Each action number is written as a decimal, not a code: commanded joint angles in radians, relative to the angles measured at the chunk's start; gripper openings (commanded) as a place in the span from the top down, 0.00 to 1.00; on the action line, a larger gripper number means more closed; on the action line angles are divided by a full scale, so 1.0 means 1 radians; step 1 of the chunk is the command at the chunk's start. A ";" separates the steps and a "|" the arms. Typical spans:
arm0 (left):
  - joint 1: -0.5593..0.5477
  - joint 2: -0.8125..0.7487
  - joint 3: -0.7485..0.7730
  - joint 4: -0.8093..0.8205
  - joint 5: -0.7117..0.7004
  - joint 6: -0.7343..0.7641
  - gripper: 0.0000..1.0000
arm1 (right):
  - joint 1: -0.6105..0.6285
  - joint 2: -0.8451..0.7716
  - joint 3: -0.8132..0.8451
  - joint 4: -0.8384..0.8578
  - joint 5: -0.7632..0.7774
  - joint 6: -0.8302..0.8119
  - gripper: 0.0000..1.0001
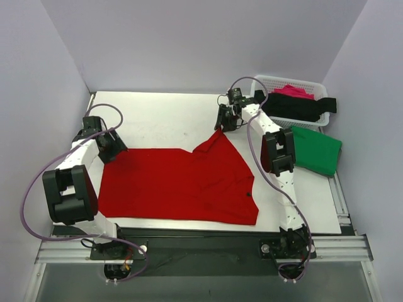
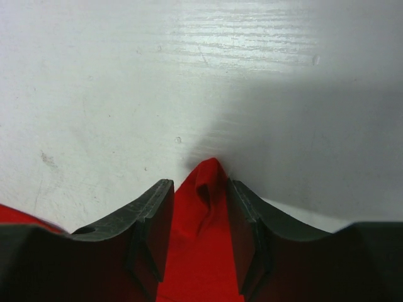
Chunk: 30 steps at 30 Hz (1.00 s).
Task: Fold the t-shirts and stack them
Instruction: Grap the side of the flattened tshirt furthest away from the robot with both arms
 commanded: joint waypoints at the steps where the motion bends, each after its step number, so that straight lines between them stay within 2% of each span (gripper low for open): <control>1: 0.005 0.016 0.026 0.012 -0.012 0.016 0.29 | 0.013 0.014 0.048 -0.002 -0.001 0.010 0.65; 3: 0.008 0.028 0.029 0.012 -0.011 0.024 0.29 | 0.016 0.018 0.052 -0.002 0.005 0.015 0.68; 6: 0.008 0.047 0.046 0.006 -0.008 0.035 0.29 | 0.019 0.015 0.051 -0.002 0.013 0.022 0.79; 7: 0.008 0.050 0.054 0.006 -0.008 0.038 0.29 | 0.019 0.010 0.046 -0.002 0.016 0.032 0.88; 10: 0.011 0.062 0.066 0.006 0.000 0.052 0.29 | 0.016 -0.016 0.031 -0.002 0.028 0.041 1.00; 20: 0.011 0.136 0.092 0.011 0.006 0.098 0.29 | 0.001 -0.149 -0.130 -0.004 0.039 0.064 1.00; 30: 0.031 0.267 0.268 -0.051 -0.067 0.145 0.30 | -0.005 -0.203 -0.196 -0.013 0.042 0.113 1.00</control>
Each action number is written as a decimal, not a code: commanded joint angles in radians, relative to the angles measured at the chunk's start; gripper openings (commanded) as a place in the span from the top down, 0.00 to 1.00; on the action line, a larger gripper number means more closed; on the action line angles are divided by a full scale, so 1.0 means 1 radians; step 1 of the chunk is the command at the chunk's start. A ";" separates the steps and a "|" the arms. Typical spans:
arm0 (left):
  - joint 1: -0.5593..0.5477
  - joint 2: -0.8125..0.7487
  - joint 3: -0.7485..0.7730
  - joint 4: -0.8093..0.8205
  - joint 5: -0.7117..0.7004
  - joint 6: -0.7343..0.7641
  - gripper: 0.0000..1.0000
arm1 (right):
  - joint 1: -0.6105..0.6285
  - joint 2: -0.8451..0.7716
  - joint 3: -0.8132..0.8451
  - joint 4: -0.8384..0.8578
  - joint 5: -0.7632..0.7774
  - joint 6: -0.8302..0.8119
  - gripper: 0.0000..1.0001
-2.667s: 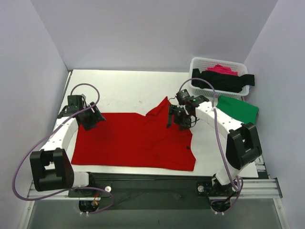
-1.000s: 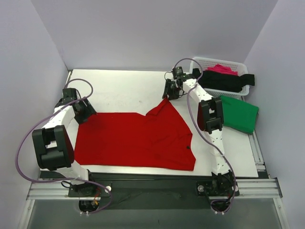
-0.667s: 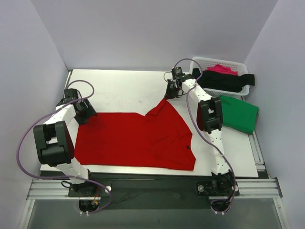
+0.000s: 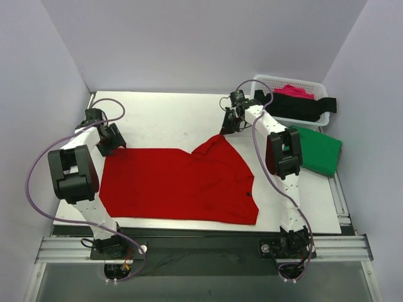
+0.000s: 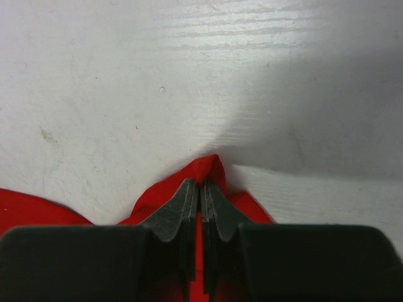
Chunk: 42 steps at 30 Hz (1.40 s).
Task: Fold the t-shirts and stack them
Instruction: Grap the side of the flattened tshirt furthest away from the robot with both arms
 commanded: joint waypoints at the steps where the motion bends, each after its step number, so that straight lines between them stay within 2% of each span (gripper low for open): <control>1: 0.026 0.037 0.107 -0.025 -0.050 0.040 0.32 | -0.008 -0.072 -0.007 -0.030 0.018 0.027 1.00; 10: 0.037 0.160 0.236 -0.026 -0.073 0.060 0.37 | -0.014 -0.060 0.024 -0.061 0.023 0.036 1.00; 14: 0.037 0.188 0.279 -0.052 -0.136 0.073 0.39 | -0.017 -0.060 0.021 -0.073 0.024 0.036 1.00; 19: 0.040 0.194 0.286 -0.062 -0.184 0.094 0.42 | -0.018 -0.063 0.015 -0.077 0.027 0.036 1.00; 25: 0.038 0.212 0.286 -0.063 -0.176 0.102 0.44 | -0.020 -0.062 0.013 -0.079 0.027 0.038 1.00; 32: 0.037 0.235 0.285 -0.066 -0.178 0.111 0.51 | -0.022 -0.059 0.015 -0.087 0.030 0.042 1.00; 42: 0.037 0.252 0.283 -0.069 -0.179 0.120 0.69 | -0.020 -0.072 0.015 -0.088 0.042 0.042 1.00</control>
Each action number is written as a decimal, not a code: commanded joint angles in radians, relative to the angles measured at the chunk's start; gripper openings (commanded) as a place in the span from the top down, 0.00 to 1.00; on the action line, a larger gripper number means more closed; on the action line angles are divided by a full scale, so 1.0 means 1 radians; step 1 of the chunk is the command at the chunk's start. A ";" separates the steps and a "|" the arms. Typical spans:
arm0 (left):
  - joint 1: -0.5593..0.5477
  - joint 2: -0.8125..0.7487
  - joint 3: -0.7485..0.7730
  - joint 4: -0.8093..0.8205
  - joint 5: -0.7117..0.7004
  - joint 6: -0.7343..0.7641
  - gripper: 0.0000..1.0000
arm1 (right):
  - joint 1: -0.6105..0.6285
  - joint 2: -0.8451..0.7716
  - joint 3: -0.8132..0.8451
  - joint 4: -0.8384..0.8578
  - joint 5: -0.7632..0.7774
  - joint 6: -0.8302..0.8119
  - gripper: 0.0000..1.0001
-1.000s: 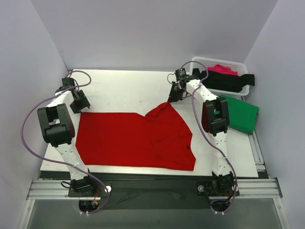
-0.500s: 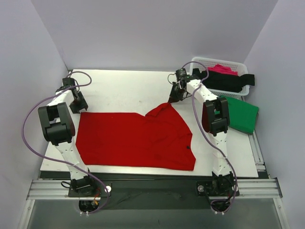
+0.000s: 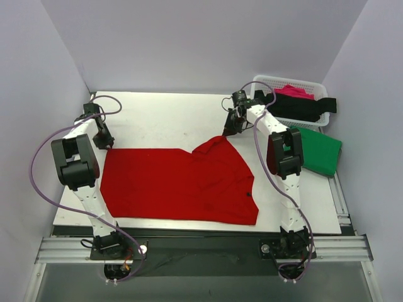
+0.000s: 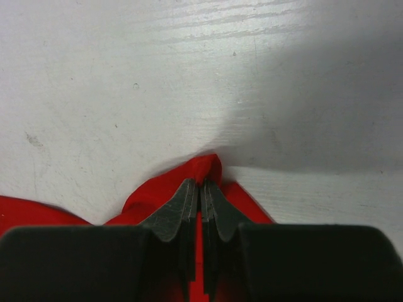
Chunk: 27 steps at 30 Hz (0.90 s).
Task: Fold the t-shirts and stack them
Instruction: Grap the side of the flattened tshirt furthest away from the robot with both arms, then fold the other side of the tshirt into a rectangle
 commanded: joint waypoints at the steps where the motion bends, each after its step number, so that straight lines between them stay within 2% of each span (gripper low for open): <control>1: 0.003 0.025 0.036 -0.009 -0.003 0.019 0.70 | -0.006 -0.070 0.015 -0.042 0.029 0.008 1.00; 4: 0.001 0.030 0.038 -0.011 -0.003 0.024 0.73 | -0.009 -0.078 0.016 -0.042 0.035 0.009 1.00; 8: 0.001 0.033 0.038 -0.015 0.006 0.027 0.83 | -0.012 -0.092 0.016 -0.045 0.049 0.023 1.00; 11: 0.000 0.033 0.038 -0.012 0.026 0.030 0.88 | -0.023 -0.101 0.018 -0.044 0.052 0.042 1.00; 14: -0.009 0.033 0.038 -0.007 0.052 0.033 1.00 | -0.032 -0.109 0.027 -0.044 0.054 0.049 1.00; 21: -0.086 0.039 0.073 0.003 0.129 0.038 1.00 | -0.052 -0.110 0.072 -0.045 0.051 0.074 1.00; 27: -0.140 0.071 0.208 -0.027 0.169 0.020 1.00 | -0.087 -0.099 0.134 -0.045 0.051 0.094 1.00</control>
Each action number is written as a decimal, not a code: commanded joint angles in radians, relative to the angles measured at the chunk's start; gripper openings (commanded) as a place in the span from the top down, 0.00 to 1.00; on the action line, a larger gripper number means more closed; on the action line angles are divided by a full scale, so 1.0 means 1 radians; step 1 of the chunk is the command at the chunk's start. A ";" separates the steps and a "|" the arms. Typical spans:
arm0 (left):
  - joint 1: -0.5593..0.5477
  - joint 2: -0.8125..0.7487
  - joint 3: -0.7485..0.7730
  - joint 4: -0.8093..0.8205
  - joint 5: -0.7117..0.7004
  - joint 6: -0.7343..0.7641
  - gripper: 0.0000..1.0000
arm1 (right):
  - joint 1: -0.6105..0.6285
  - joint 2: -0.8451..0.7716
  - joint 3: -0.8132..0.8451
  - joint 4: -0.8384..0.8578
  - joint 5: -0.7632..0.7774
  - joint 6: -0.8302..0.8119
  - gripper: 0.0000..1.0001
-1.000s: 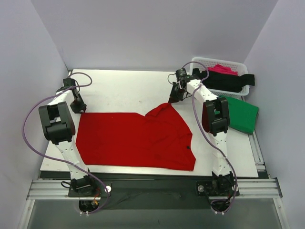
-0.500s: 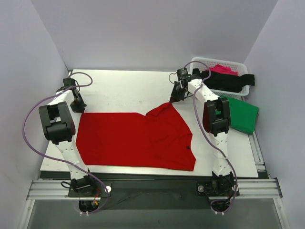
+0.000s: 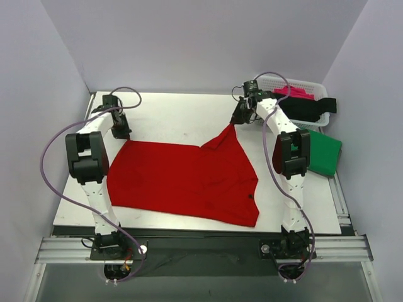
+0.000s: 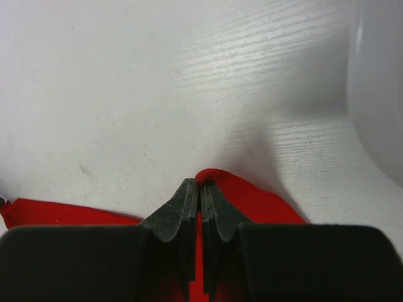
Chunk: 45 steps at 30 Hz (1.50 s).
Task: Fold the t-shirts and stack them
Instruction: Fold the other side of the tshirt into a rectangle
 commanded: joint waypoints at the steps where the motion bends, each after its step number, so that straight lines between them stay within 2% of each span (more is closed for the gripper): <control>1: -0.012 0.011 0.108 -0.014 0.052 -0.016 1.00 | -0.028 -0.062 0.070 -0.023 0.025 0.023 1.00; 5: -0.006 0.017 0.183 -0.011 0.075 -0.043 1.00 | -0.046 -0.049 0.124 -0.026 0.032 0.026 1.00; 12: 0.006 0.006 0.165 0.019 0.132 -0.017 1.00 | -0.068 -0.075 0.158 -0.033 0.033 0.038 1.00; 16: 0.020 -0.017 0.123 0.023 0.130 0.006 1.00 | -0.066 -0.170 0.063 -0.046 0.001 0.067 1.00; 24: 0.042 -0.066 0.073 0.025 0.114 0.021 1.00 | -0.047 -0.402 -0.227 -0.093 -0.033 0.103 1.00; 39: 0.063 -0.262 -0.171 0.046 0.049 0.007 1.00 | 0.015 -0.595 -0.438 -0.297 -0.106 0.090 1.00; 45: 0.074 -0.293 -0.214 0.049 0.040 0.004 1.00 | 0.015 -0.658 -0.510 -0.348 -0.100 0.081 1.00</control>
